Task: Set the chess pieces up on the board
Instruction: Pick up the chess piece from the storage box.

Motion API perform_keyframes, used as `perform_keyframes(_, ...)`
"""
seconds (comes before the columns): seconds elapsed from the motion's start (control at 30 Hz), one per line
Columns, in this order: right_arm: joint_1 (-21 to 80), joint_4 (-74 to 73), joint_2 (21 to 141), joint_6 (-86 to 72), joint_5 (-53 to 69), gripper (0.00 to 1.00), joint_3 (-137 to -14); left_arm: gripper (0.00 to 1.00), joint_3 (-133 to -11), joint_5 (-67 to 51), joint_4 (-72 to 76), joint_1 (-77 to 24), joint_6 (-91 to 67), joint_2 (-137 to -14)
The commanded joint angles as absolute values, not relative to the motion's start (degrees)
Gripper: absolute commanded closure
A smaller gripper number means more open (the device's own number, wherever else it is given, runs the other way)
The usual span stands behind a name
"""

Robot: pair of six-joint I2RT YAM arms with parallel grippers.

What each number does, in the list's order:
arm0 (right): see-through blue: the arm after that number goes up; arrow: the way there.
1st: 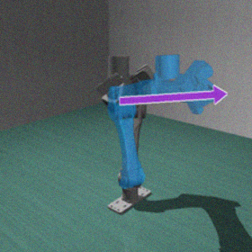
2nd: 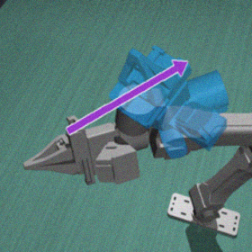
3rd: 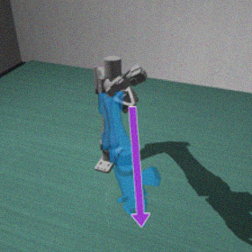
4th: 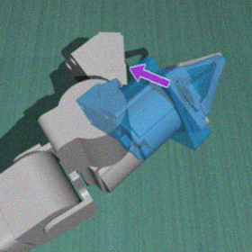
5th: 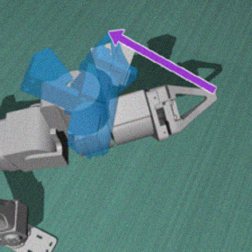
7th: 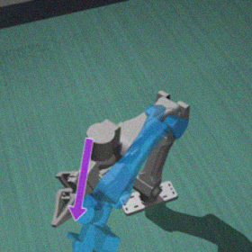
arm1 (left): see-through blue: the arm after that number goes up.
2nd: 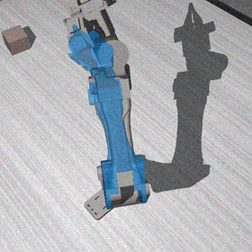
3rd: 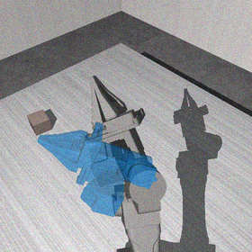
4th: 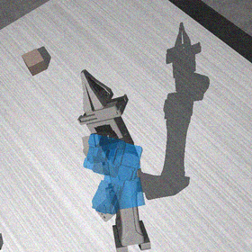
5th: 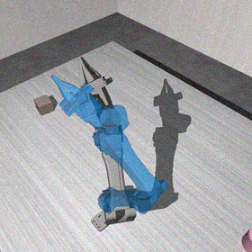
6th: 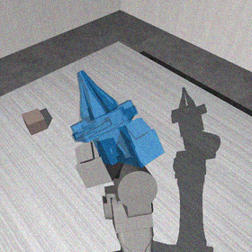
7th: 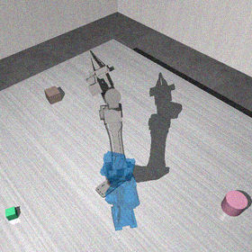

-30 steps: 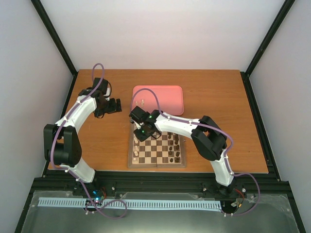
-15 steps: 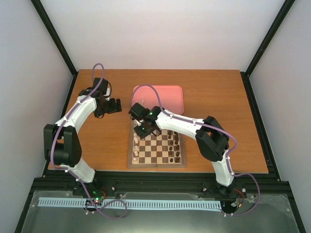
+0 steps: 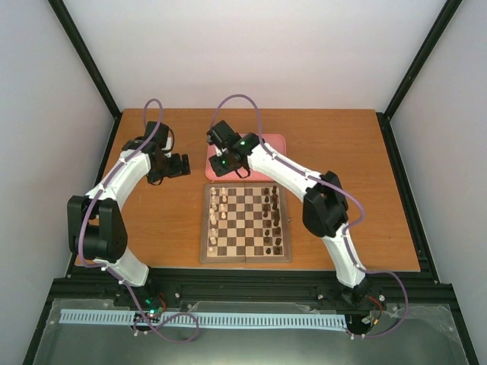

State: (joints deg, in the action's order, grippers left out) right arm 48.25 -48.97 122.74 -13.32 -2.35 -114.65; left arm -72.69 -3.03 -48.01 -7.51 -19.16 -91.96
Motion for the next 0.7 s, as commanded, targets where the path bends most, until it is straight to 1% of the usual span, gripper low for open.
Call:
perform_keyframes(0.0, 44.92, -49.65, 131.64, -13.43, -0.13, 0.63, -121.5, 0.0, -74.16, -3.03, -48.41, -7.74, -18.34, -89.85)
perform_keyframes(0.13, 43.12, -48.05, 137.09, -12.48, -0.11, 0.62, -127.08, 0.0, -74.07, -3.33, -48.45, -7.73, -18.46, -90.08)
perform_keyframes(0.43, 39.78, -44.21, 145.23, -11.66, 1.8, 0.6, -135.69, 0.0, -74.48, -3.25, -48.56, -7.73, -18.36, -91.49)
perform_keyframes(0.67, 38.8, -43.59, 150.11, -12.32, 3.09, 0.6, -139.95, 0.0, -74.75, -3.34, -48.62, -7.73, -18.35, -92.55)
